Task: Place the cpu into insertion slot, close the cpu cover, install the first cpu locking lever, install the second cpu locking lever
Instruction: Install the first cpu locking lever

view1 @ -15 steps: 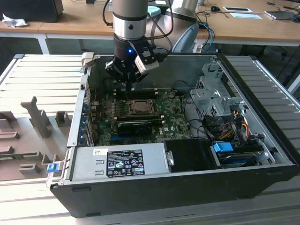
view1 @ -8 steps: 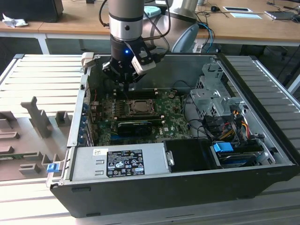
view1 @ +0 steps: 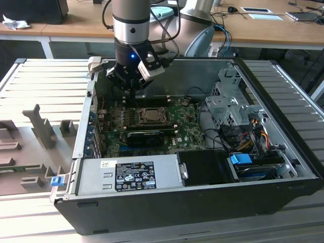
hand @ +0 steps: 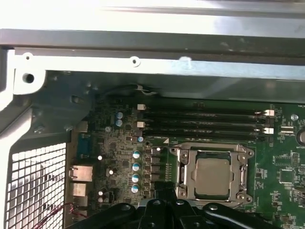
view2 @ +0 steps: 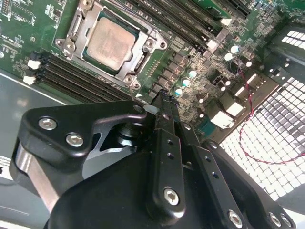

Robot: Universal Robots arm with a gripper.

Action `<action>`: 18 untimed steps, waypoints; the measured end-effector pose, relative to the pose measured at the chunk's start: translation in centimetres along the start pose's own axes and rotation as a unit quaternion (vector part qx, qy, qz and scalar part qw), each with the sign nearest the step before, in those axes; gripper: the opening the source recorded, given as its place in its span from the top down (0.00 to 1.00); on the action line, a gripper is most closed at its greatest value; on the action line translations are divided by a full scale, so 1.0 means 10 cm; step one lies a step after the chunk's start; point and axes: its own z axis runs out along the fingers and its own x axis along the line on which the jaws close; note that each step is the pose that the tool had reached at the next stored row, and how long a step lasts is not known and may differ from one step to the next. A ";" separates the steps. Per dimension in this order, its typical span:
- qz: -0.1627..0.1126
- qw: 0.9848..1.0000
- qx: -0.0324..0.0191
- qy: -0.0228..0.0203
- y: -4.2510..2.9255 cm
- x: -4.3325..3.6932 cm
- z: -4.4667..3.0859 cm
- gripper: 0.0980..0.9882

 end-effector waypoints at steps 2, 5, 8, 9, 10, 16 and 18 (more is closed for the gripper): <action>-0.002 1.000 0.000 0.000 0.001 0.013 0.001 0.99; -0.005 1.000 0.000 0.000 0.001 0.037 0.002 0.99; -0.007 1.000 0.000 0.000 0.004 0.076 0.005 0.99; -0.007 1.000 0.000 0.000 0.004 0.089 0.006 0.99; -0.007 1.000 -0.001 0.000 0.005 0.105 0.008 0.99; -0.007 1.000 -0.002 -0.001 0.043 0.141 0.038 0.99; -0.007 1.000 -0.003 -0.001 0.069 0.140 0.050 0.99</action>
